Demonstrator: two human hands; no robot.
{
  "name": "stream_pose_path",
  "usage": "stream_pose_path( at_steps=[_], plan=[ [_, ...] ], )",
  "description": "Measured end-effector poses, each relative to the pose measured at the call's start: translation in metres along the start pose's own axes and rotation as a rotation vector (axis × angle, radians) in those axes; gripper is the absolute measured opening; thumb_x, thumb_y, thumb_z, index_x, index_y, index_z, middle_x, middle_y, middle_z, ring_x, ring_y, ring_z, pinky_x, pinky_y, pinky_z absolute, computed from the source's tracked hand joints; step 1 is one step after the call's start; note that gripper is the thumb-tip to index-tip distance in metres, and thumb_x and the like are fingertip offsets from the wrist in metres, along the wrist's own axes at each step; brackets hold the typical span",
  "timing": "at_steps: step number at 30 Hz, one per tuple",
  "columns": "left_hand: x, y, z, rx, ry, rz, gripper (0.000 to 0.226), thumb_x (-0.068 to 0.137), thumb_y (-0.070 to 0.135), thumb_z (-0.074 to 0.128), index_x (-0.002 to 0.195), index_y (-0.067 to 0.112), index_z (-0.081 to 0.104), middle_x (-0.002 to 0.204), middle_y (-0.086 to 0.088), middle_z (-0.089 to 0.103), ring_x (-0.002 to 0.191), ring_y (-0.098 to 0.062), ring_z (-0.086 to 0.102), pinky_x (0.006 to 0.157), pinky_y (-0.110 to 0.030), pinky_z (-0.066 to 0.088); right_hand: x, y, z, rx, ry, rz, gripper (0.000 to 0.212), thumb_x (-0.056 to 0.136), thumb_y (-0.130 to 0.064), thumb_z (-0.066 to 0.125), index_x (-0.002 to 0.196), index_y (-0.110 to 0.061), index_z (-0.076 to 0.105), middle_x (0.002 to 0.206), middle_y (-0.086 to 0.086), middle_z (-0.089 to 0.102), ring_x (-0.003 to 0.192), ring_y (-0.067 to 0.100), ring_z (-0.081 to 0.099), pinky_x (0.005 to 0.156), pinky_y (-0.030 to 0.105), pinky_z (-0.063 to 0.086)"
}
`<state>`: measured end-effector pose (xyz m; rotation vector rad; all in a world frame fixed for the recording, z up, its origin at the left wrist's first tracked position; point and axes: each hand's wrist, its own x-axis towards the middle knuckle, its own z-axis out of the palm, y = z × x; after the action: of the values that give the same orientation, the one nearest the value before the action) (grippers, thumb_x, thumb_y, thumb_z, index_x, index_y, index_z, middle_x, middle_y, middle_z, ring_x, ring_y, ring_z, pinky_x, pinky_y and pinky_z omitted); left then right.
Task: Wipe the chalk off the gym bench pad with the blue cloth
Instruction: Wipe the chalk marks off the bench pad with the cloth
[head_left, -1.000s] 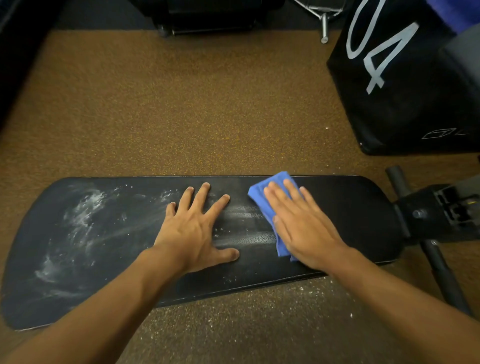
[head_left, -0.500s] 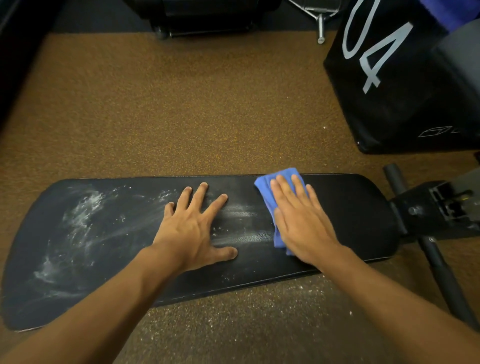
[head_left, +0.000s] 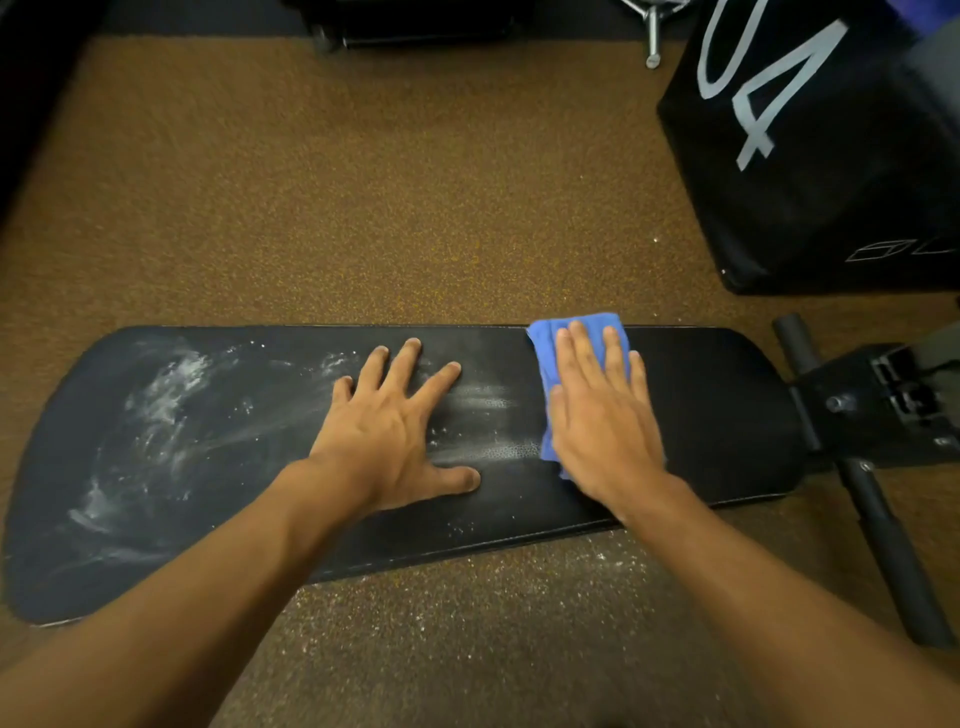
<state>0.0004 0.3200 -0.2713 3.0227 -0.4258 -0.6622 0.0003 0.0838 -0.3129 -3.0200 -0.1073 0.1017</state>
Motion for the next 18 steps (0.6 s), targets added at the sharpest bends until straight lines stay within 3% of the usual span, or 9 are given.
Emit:
stream_pose_path(
  at_steps=[3, 7, 10, 13, 18],
  plan=[
    [0.000, 0.001, 0.000, 0.001, 0.002, -0.013, 0.118, 0.063, 0.096, 0.046, 0.156, 0.044, -0.005, 0.168, -0.003, -0.012, 0.154, -0.034, -0.005, 0.122, -0.056, 0.016, -0.027, -0.023, 0.004, -0.004, -0.028, -0.140, 0.062, 0.104, -0.033, 0.017, 0.162, -0.012, 0.011, 0.171, 0.004, 0.011, 0.157, 0.032, 0.001, 0.125, 0.054, 0.010],
    [-0.001, 0.001, -0.001, -0.011, 0.000, -0.009, 0.118, 0.063, 0.096, 0.046, 0.156, 0.045, -0.006, 0.168, -0.003, -0.013, 0.154, -0.034, -0.005, 0.122, -0.056, 0.015, -0.072, 0.013, -0.005, -0.019, -0.097, -0.385, 0.057, 0.109, -0.033, 0.020, 0.163, -0.017, 0.010, 0.171, -0.001, 0.007, 0.157, 0.021, -0.005, 0.126, 0.047, 0.008],
    [-0.001, 0.000, -0.002, -0.009, -0.001, -0.003, 0.118, 0.064, 0.096, 0.045, 0.156, 0.044, -0.005, 0.168, -0.004, -0.012, 0.154, -0.035, -0.005, 0.122, -0.057, 0.015, -0.046, 0.030, -0.004, -0.046, -0.052, -0.241, 0.060, 0.105, -0.034, 0.017, 0.162, -0.016, 0.016, 0.170, 0.001, 0.015, 0.157, 0.024, 0.002, 0.125, 0.049, 0.011],
    [-0.001, 0.001, -0.001, -0.010, -0.005, -0.005, 0.118, 0.063, 0.096, 0.045, 0.157, 0.044, -0.004, 0.169, -0.004, -0.010, 0.154, -0.035, -0.004, 0.122, -0.057, 0.016, -0.013, -0.003, 0.002, -0.002, -0.008, -0.028, 0.064, 0.101, -0.034, 0.017, 0.162, -0.014, 0.016, 0.170, 0.005, 0.016, 0.156, 0.034, 0.006, 0.125, 0.054, 0.011],
    [0.000, 0.002, -0.001, -0.008, 0.002, -0.021, 0.118, 0.062, 0.096, 0.048, 0.157, 0.045, -0.002, 0.169, -0.003, -0.009, 0.154, -0.034, -0.002, 0.122, -0.056, 0.017, -0.049, -0.022, 0.003, -0.025, -0.031, -0.291, 0.060, 0.106, -0.033, 0.022, 0.162, -0.011, 0.016, 0.170, 0.005, 0.015, 0.157, 0.031, 0.003, 0.125, 0.054, 0.014]
  ],
)
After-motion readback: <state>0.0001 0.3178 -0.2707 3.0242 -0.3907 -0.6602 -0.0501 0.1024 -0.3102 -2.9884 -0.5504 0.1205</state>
